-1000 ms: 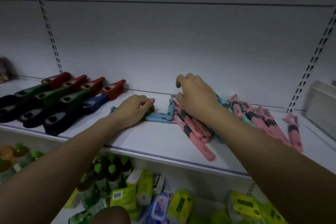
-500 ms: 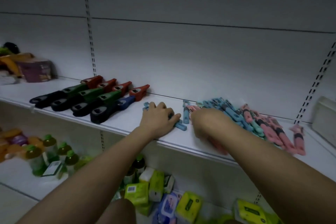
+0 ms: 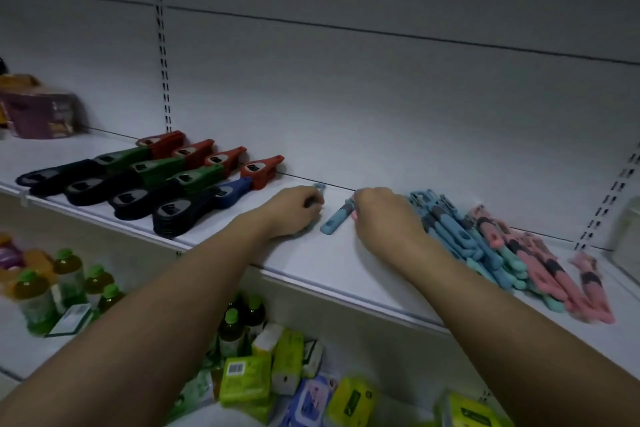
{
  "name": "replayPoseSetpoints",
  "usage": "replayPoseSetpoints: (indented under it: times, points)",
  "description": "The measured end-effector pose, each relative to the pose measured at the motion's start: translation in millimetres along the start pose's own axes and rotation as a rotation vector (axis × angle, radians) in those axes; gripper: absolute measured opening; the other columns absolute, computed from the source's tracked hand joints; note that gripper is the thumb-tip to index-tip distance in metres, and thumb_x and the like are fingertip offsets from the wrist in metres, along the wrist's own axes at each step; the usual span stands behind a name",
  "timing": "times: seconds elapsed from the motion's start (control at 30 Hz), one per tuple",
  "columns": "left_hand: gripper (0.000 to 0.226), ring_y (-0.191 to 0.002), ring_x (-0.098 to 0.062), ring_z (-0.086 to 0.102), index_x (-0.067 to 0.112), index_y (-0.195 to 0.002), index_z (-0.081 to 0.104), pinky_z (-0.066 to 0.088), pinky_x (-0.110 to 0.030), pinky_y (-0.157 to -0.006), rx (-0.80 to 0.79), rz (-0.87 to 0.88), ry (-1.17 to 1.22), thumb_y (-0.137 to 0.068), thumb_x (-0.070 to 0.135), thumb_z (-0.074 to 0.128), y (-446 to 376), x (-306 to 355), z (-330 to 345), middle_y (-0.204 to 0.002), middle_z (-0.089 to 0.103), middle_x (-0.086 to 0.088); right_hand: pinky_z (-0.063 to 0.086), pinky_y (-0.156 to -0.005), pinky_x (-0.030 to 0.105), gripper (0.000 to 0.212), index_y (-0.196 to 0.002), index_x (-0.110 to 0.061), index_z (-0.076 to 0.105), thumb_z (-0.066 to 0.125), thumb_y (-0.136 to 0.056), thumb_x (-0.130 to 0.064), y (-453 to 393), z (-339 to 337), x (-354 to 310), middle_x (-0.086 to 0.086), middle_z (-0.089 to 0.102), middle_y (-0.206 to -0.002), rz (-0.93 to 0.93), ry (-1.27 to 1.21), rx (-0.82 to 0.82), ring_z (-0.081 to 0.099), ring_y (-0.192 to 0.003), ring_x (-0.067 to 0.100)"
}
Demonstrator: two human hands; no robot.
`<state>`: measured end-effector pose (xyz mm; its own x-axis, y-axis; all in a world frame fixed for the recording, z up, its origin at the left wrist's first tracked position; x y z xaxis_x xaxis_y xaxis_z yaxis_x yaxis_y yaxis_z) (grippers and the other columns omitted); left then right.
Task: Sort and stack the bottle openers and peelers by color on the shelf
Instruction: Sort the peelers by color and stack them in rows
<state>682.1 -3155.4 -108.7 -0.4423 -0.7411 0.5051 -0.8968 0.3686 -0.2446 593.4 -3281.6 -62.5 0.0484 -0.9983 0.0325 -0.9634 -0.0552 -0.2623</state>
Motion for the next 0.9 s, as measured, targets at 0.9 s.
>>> replayPoseSetpoints:
  times: [0.9]
  points:
    - [0.037,-0.139,-0.014,0.033,0.033,-0.131,0.058,0.023,-0.027,-0.112,-0.075,0.03,-0.092,-0.094,0.026,0.057,-10,-6,7,-0.153,0.037,0.008,0.032,-0.078,0.025,0.031,-0.117,-0.022,0.058,0.066,-0.087,-0.02,-65,36,24,-0.003,0.045,-0.106,-0.087,-0.251,-0.1,0.046,-0.097,0.016]
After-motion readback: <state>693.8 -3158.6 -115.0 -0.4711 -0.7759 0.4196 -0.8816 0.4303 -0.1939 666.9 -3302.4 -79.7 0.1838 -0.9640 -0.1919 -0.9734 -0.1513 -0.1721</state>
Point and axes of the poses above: each hand's wrist, its own y-axis away from the middle knuckle, its own z-axis out of the palm, x = y × z, the point moved 7 cm from there along -y, towards the middle knuckle
